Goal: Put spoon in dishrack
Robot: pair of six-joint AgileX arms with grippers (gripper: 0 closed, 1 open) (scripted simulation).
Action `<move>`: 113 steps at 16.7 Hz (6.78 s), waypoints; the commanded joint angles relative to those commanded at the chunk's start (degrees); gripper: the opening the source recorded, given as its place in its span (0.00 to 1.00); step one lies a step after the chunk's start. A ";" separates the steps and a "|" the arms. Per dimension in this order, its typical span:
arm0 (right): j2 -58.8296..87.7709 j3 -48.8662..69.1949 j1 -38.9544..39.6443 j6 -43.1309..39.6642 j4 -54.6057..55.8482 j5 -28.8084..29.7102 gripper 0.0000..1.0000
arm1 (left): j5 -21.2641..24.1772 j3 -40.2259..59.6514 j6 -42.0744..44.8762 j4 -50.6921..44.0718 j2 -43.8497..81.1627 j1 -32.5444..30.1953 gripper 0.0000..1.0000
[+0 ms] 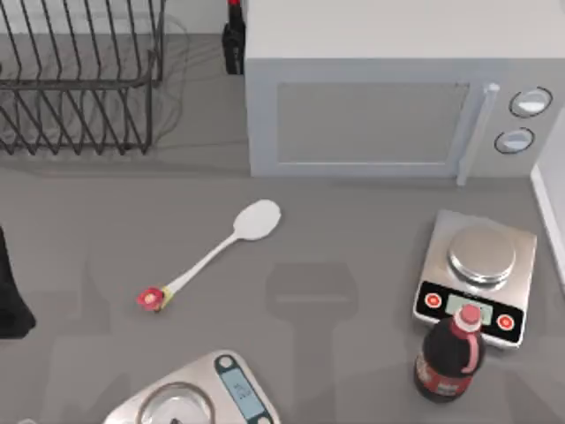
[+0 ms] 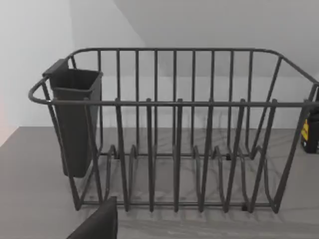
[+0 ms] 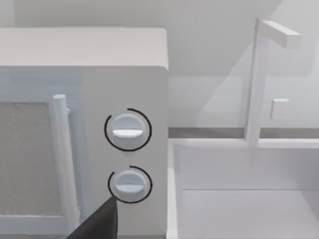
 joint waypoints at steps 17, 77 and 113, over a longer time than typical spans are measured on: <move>0.00 0.00 0.00 0.00 0.00 0.00 1.00 | 0.10 50.93 10.81 -37.07 62.76 -15.61 1.00; 0.00 0.00 0.00 0.00 0.00 0.00 1.00 | 0.82 85.66 19.22 -53.60 120.03 -27.82 0.00; 0.00 0.00 0.00 0.00 0.00 0.00 1.00 | 10.46 69.89 3.25 -21.16 59.09 5.70 0.00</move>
